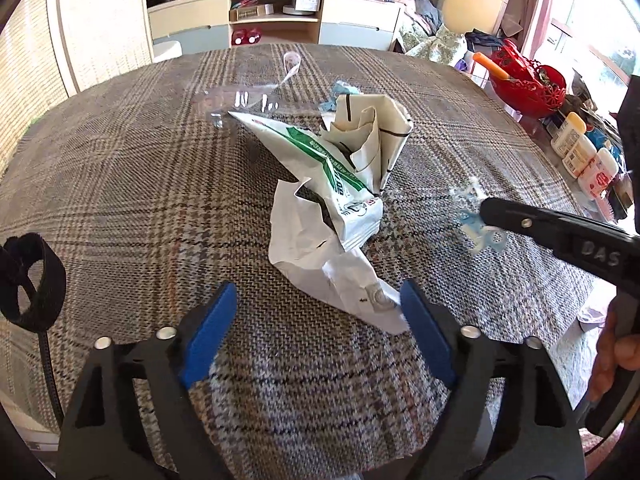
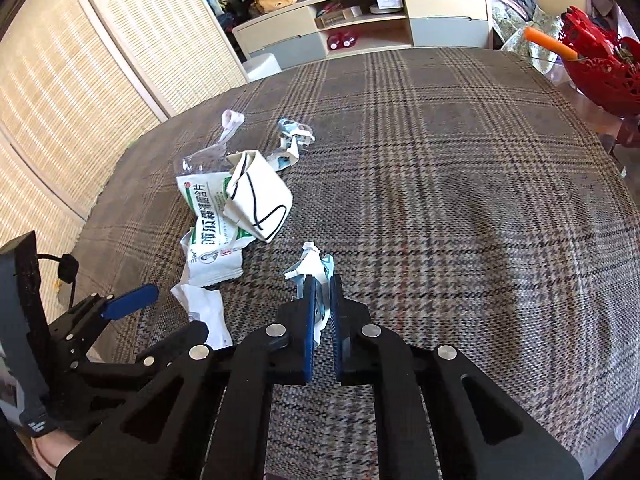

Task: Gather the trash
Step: 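Grasp a white tissue with the left gripper while the right grasps a small wrapper, then carry the tissue and wrapper over the bin and open both grippers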

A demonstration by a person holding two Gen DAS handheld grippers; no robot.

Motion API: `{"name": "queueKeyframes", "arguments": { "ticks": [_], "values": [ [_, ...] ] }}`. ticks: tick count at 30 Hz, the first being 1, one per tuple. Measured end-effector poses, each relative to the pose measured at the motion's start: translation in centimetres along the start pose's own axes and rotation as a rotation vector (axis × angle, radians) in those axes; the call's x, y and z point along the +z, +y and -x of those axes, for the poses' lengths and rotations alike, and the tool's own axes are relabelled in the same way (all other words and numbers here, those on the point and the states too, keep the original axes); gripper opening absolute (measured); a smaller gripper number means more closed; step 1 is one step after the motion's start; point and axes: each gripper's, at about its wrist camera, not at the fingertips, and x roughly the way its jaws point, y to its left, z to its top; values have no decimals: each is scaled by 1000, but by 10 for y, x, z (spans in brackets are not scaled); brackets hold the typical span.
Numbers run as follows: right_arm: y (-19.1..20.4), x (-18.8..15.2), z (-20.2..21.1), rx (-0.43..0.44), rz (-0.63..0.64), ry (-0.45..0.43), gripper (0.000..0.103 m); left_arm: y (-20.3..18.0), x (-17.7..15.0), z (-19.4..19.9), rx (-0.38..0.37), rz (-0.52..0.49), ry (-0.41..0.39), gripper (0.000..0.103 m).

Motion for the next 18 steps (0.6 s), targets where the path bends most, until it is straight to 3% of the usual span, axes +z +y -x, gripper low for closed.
{"name": "queueKeyframes", "arguments": {
  "ticks": [2,4,10,18],
  "values": [
    [-4,-1,3,-4,0,-4,9,-1,-1,-2,2,-1,-9,67],
    [-6,-4,5,-3,7,-1,9,-2,-3,-1,-11,-2,-20,44],
    [-10,-18,14,5,3,7,9,-1,-17,12,-52,1,-29,5],
    [-6,-56,38,31,24,23,9,-11,-49,44,-65,-18,-26,3]
  ]
}}
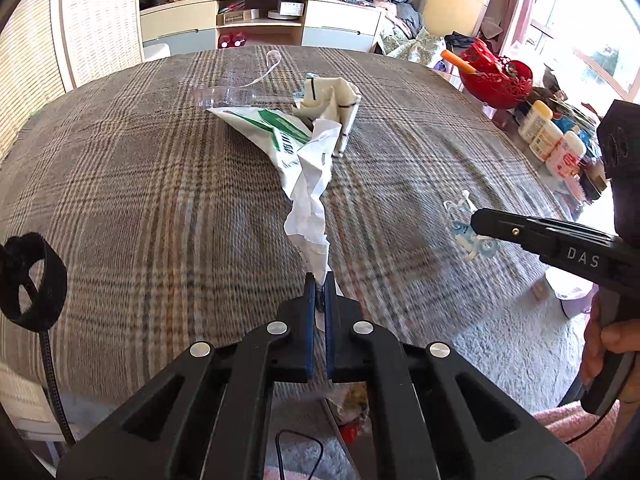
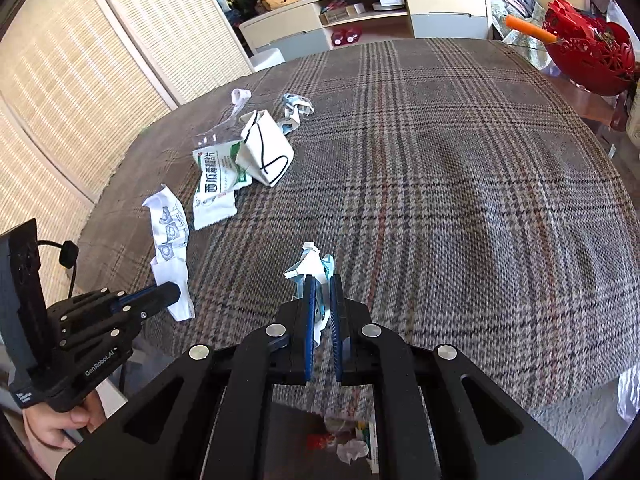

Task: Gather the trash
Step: 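Carry the tissue and wrapper over the bin and open both grippers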

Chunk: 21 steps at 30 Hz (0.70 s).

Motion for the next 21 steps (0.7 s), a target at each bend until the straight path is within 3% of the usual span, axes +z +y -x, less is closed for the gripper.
{"name": "queueKeyframes", "arguments": {
  "ticks": [14,21],
  "values": [
    [9,-76,58,-22,28,-20,9,-49,-76,49,-22,-20,8,3],
    [-1,-117,54,-35,8,16,9,-68,-117,40,-55,-10,55,3]
  ]
}}
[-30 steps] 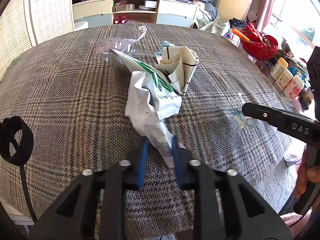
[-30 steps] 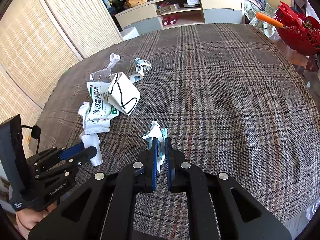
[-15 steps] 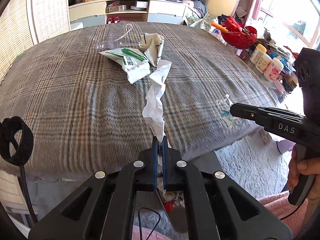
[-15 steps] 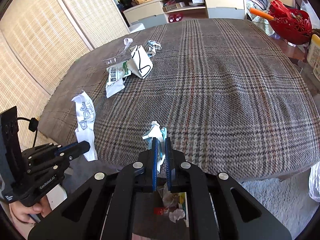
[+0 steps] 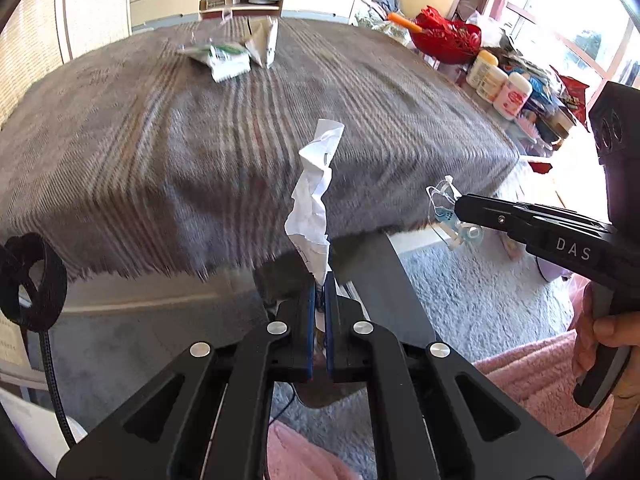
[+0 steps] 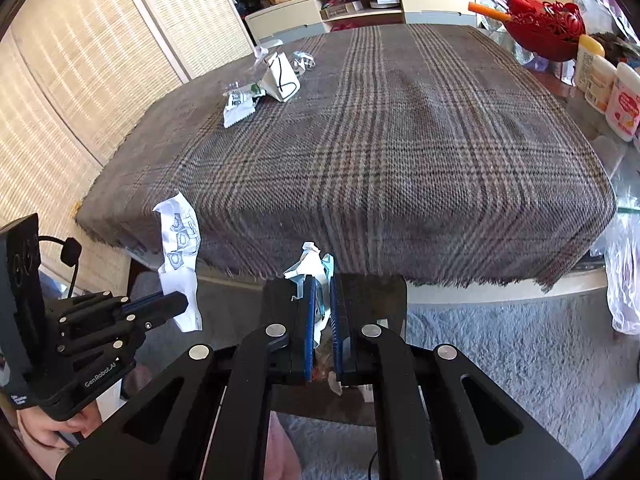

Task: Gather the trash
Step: 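Carry the tissue and wrapper over the bin and open both grippers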

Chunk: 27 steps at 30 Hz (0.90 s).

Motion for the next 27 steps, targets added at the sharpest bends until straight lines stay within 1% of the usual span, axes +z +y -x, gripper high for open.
{"name": "queueKeyframes", "arguments": {
  "ticks": [8,14,19,23,24,26,27],
  "values": [
    [-13,-38,-34,16,-50,68,9,-5,-35,-38,-32,20,86,3],
    [-13,-52,-56,-10,-57,97,9,-4,-54,-68,-35,39,148,3],
    [-16,-60,-66,-18,-67,109,9,-2,-60,-88,-36,57,180,3],
    [-17,-60,-70,-11,-73,118,10,-4,-59,-97,-37,53,194,3],
    [-17,-59,-71,-9,-77,120,12,-4,-59,-98,-39,55,197,5],
    [-17,-58,-72,-6,-87,123,12,-3,-57,-99,-42,57,199,6],
    [-18,-58,-74,-5,-91,125,12,-3,-57,-100,-38,57,200,9]
  ]
}}
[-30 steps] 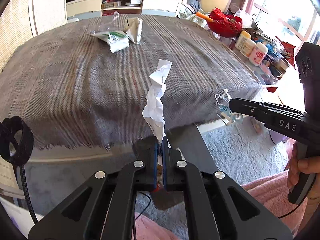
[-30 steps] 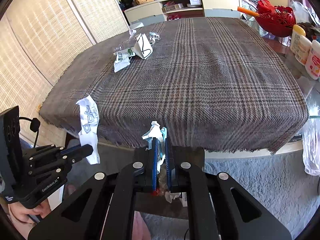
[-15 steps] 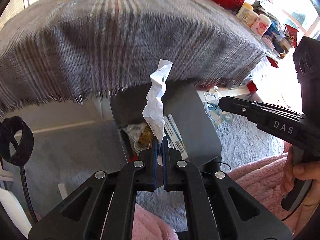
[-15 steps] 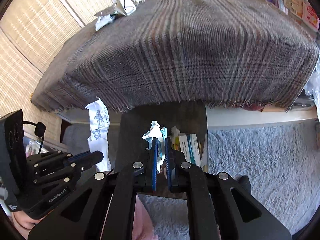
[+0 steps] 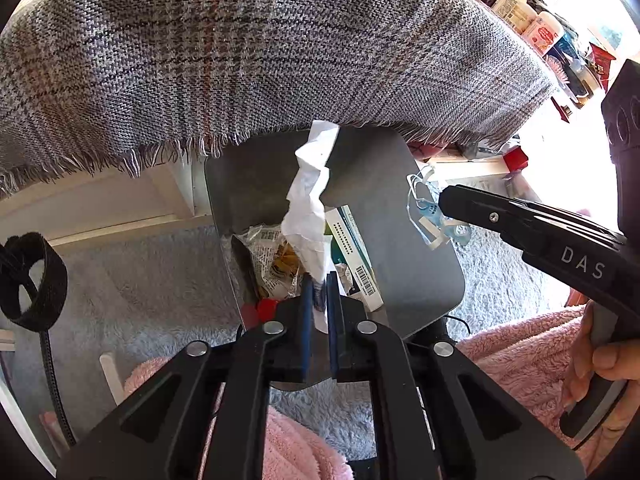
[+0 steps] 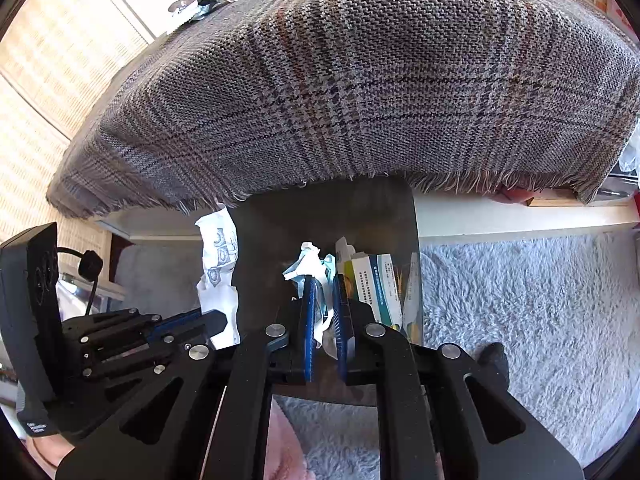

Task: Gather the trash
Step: 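Carry the tissue and wrapper over the bin and open both grippers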

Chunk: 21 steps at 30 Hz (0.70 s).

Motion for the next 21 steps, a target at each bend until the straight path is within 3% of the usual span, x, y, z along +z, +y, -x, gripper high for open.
{"name": "queueKeyframes", "arguments": {
  "ticks": [6,8,10,11,12,16,18,21],
  "values": [
    [-3,2,-5,-20,-21,6,17,1,2,4,13,-6,-9,21],
    [-6,2,-5,-27,-29,3,30,2,2,7,18,-8,-15,25],
    [-7,2,-2,-33,-34,-8,54,3,1,11,27,-11,-23,31],
    [-8,1,-1,-36,-35,-13,55,4,1,13,32,-12,-28,33],
    [-9,1,0,-39,-36,-18,59,4,0,15,36,-13,-33,39],
    [-13,0,5,-70,-37,-36,92,9,-3,28,47,-15,-58,64],
    [-13,0,7,-71,-38,-40,100,10,-4,32,53,-15,-66,71],
    [-16,-1,9,-62,-43,-45,100,15,-4,41,61,-10,-82,86]
  ]
}}
